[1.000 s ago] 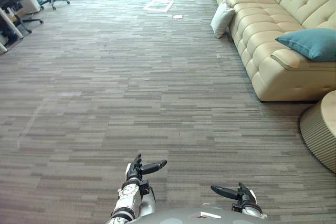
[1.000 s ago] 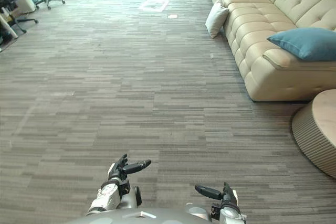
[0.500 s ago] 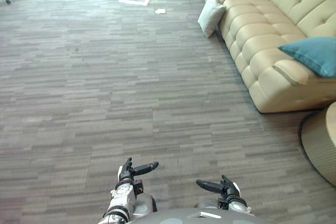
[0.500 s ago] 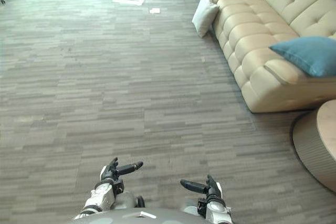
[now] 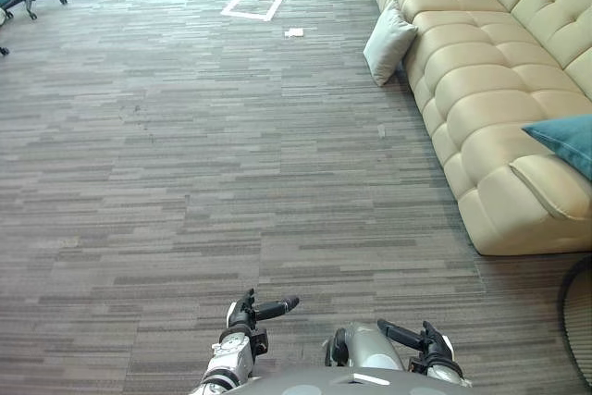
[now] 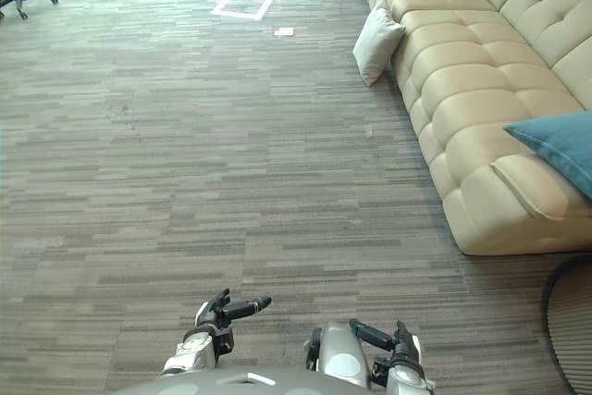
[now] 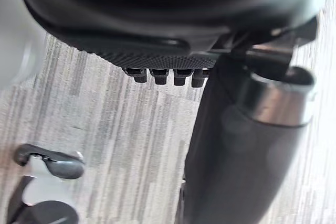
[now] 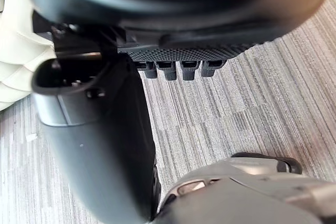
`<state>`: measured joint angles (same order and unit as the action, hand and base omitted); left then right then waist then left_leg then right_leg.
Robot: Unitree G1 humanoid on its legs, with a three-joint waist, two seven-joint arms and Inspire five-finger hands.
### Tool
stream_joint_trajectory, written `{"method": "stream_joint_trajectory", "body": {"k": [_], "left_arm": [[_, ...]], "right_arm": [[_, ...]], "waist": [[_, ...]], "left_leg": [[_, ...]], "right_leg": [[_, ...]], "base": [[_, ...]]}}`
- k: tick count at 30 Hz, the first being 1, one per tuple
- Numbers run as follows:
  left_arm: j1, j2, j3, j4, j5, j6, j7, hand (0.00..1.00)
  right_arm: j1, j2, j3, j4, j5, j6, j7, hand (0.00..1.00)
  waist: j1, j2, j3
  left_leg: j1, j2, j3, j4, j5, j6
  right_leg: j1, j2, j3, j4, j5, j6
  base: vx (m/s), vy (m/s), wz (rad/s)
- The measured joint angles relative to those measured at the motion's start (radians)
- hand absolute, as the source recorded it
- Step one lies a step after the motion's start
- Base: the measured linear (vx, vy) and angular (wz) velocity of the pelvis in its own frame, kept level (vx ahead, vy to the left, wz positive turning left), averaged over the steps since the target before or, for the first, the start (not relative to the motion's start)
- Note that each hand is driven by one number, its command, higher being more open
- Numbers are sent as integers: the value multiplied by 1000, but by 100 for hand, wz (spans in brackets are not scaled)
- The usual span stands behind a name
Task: Pick up cushions and gather them together orderly.
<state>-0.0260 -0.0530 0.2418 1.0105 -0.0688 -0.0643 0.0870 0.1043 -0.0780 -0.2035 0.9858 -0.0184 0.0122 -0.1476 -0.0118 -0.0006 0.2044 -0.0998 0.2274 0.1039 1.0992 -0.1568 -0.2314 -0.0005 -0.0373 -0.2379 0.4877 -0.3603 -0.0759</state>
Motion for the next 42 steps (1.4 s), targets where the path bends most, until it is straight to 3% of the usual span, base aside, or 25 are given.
{"method": "stream_joint_trajectory", "body": {"k": [3, 6, 7, 9, 10, 12, 13, 15, 16, 17, 18, 20, 24, 25, 27, 28, 29, 30, 32, 34, 35, 36, 39, 40, 42], "left_arm": [[12, 8, 22, -55, -31, -24, 4, 100], [9, 2, 22, -87, -41, -38, 4, 100], [3, 3, 27, -88, -41, -41, 4, 100], [-1, 2, 40, -89, -45, -45, 3, 100], [-1, 7, 47, -82, -49, -39, 5, 100], [-10, 35, 49, -80, -54, -31, 14, 100], [-11, 50, 51, -71, -57, -24, 16, 100], [-10, 73, 54, -43, -57, -18, 20, 100], [-9, 79, 50, -22, -57, -16, 26, 100], [-12, 80, 46, -4, -57, -14, 27, 100], [-18, 82, 43, 15, -57, -9, 30, 100], [-12, 83, 38, 38, -57, 1, 40, 100], [3, 82, 0, 46, -56, 2, 41, 100], [1, 80, -4, 55, -54, 3, 40, 100], [-2, 79, -20, 56, -52, 3, 38, 100], [-2, 77, -30, 59, -47, 4, 37, 100], [-13, 49, -45, 83, -37, 7, 29, 100], [-12, 41, -55, 78, -36, 6, 19, 100], [-15, 10, -60, 75, -11, 6, 12, 100], [-15, 1, -60, 75, -7, 7, 11, 100], [-16, -1, -56, 74, -7, 7, 11, 100], [-19, -5, -35, 62, -7, 8, 7, 100], [-17, 3, 13, 11, -10, 7, 15, 100], [-10, 19, 19, -11, -11, 5, 16, 100], [-4, 18, 19, -38, -18, -17, 15, 100]], "right_arm": [[-3, 1, 37, 8, 4, -3, -4, 100], [-4, 7, 37, 9, 3, -2, -7, 100], [-4, 15, 38, 10, 3, -3, -9, 100], [-5, 15, 48, 10, 3, -4, -12, 100], [-6, 22, 63, 10, 3, -3, -15, 100], [-7, 46, 55, 11, 3, -3, -12, 100], [-8, 61, 28, 11, 2, -3, -8, 100], [-1, 85, 5, 11, 0, -3, -7, 100], [1, 91, -11, 12, -1, -3, -2, 100], [-5, 90, -14, 10, -1, -4, 0, 100], [-10, 87, -11, 10, -2, -9, 6, 100], [-24, 85, -10, -15, 1, -17, 16, 100], [-29, 83, -15, -64, 3, -39, 16, 100], [-34, 81, -14, -71, 3, -40, 16, 100], [-34, 79, -16, -73, 3, -43, 14, 100], [-34, 75, -22, -72, 7, -44, 16, 100], [-43, 49, -47, -54, 9, -36, 12, 100], [-43, 44, -57, -52, 8, -36, 10, 100], [-30, 40, -90, -34, 4, -22, 9, 100], [-18, 32, -87, -34, 1, -17, 10, 100], [-11, 32, -80, -36, 1, -16, 9, 100], [-3, 29, -65, -37, 0, -15, 8, 100], [-3, 12, 6, -24, 1, -13, 2, 100], [-3, 13, 40, -8, 2, -13, 2, 100], [-5, 13, 42, -9, 2, -13, -1, 100]], "waist": [[26, -20, -2], [58, -28, 1], [60, -36, 3], [62, -39, 4], [66, -48, -11], [66, -88, -16], [67, -94, -19], [68, -120, -35], [63, -128, -44], [59, -126, -44], [58, -124, -40], [56, -95, -28], [34, -68, -10], [29, -70, -9], [21, -88, -3], [13, -90, -3], [12, -54, -9], [9, -52, -7], [3, -36, -8], [1, -19, -12], [0, -16, -14], [-1, -13, -14], [8, -13, -2], [14, -29, -1], [33, -35, -5]], "left_leg": [[-125, 18, 117, -103, -56, 100], [-191, -2, 177, -436, -69, 138], [-205, -28, 176, -625, -25, 153], [-223, -46, 171, -723, 64, 176], [-209, -69, 176, -716, 192, 193], [-217, -96, 191, -655, 133, 222], [-218, -98, 195, -584, 76, 244], [-174, -139, 206, -552, 9, 269], [-128, -174, 208, -573, -31, 270], [-84, -197, 205, -603, -63, 264], [-37, -218, 201, -633, -78, 270], [111, -230, 201, -726, -100, 271], [282, -214, 158, -849, -128, 262], [344, -191, 136, -879, -152, 243], [406, -184, 97, -911, -182, 206], [425, -179, 78, -920, -194, 191], [444, -159, 20, -940, -173, 201], [441, -163, 14, -935, -141, 206], [442, -140, 4, -861, -77, 150], [402, -110, -30, -734, -62, 116], [349, -95, -67, -610, -33, 62], [225, -73, -116, -347, 61, -36], [9, -36, -71, 13, 33, -11], [-64, -21, 12, -29, -12, 67], [-130, -6, 85, -174, -55, 137]], "right_leg": [[124, -3, 27, -105, 7, 19], [225, -31, 49, -194, 11, 49], [268, -53, 56, -228, 2, 74], [301, -75, 72, -241, -22, 112], [318, -102, 113, -234, -25, 124], [307, -144, 159, -212, 21, 129], [308, -159, 195, -172, 73, 164], [297, -193, 209, -44, 133, 186], [234, -220, 223, 124, 208, 189], [160, -236, 239, 279, 336, 203], [76, -260, 252, 455, 368, 215], [-109, -251, 229, 686, 255, 160], [-318, -168, 130, 609, 130, 131], [-370, -131, 70, 391, 117, 108], [-398, -125, 45, 168, 154, 120], [-400, -126, 44, 150, 243, 90], [-372, -113, 0, 184, 186, 34], [-371, -120, 0, 201, 158, 29], [-319, -127, -28, 237, 69, -2], [-270, -106, -52, 210, 41, -3], [-235, -95, -65, 188, 28, -2], [-170, -66, -75, 135, 15, -5], [-16, -7, -69, 10, 10, -20], [54, -4, -50, -48, 12, -16], [114, -3, -10, -106, 25, 7]], "base": [[359, 52, -35], [474, 153, -34], [415, 177, -31], [570, 285, -36], [741, 389, -37], [765, 410, -9], [730, 415, 14], [528, 284, 17], [469, 215, 25], [678, 307, 26], [521, 214, 11], [561, 151, -9], [518, -47, 24], [509, -174, 39], [488, -222, 58], [618, -287, 86], [619, -265, 70], [831, -368, 70], [584, -280, 37], [391, -191, 20], [413, -194, 27], [360, -137, 14], [356, -67, -22], [324, -8, -52], [445, 56, -70]]}}
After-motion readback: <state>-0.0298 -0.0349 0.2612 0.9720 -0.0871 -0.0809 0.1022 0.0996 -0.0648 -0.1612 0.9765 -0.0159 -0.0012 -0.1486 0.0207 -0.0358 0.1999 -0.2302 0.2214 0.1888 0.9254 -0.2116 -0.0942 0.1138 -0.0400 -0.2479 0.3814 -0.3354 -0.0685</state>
